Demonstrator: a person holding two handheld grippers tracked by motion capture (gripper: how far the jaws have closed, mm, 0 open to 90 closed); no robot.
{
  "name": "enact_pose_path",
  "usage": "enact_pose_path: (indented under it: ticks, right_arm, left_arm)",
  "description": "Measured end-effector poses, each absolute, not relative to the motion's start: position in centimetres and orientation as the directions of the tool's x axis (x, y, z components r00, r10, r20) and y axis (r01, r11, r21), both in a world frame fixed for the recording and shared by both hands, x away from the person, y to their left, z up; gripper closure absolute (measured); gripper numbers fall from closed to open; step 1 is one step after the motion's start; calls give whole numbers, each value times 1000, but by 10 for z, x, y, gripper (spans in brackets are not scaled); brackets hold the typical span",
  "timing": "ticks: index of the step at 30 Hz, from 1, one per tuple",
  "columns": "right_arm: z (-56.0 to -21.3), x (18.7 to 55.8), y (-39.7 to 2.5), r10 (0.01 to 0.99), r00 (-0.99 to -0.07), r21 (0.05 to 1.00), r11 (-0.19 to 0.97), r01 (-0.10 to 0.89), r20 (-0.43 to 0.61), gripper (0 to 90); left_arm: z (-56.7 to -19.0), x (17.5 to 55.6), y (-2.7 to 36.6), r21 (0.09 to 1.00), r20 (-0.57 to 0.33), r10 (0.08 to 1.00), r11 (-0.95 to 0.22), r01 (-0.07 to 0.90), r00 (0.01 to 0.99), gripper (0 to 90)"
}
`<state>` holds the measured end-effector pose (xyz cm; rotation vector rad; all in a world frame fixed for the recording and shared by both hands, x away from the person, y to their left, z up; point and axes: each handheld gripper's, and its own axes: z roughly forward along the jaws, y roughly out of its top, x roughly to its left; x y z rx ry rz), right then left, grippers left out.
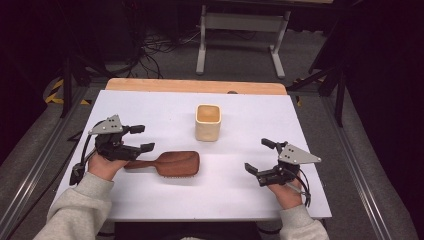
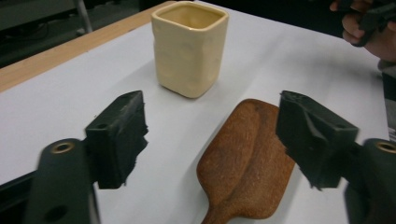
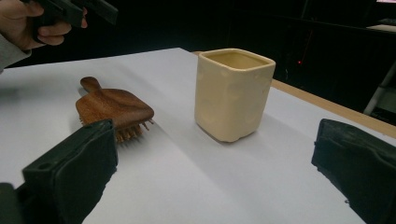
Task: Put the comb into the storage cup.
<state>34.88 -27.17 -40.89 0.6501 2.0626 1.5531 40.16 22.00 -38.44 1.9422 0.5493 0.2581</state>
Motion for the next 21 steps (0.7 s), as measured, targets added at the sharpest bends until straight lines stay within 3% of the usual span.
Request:
enact_pose_path:
  ticks: [5,6,9,11,21]
  right_arm:
    - [-409,349,-272,625,-777,968,236,92,-78,7]
    - [-409,349,-272,625,-777,968,236,92,-78,7]
    - [-409,349,-272,622,-779,968,234,94,-75,7]
    - [-409,349,-272,620,-781,967,236,94,-75,8]
    - [-409,349,-271,617,-783,967,236,91,-76,13]
  left_arm:
    - [-383,402,220,896,-65,472,-360,259,879,494]
    - [-383,402,220,889,-59,472,-377,261,880,494]
    - [-383,402,221,876,-48,469,-404,263,882,792]
    - [-382,404,221,861,-48,466,-429,273,883,899]
    - [-387,419,210,728,-24,464,-599,334,885,900]
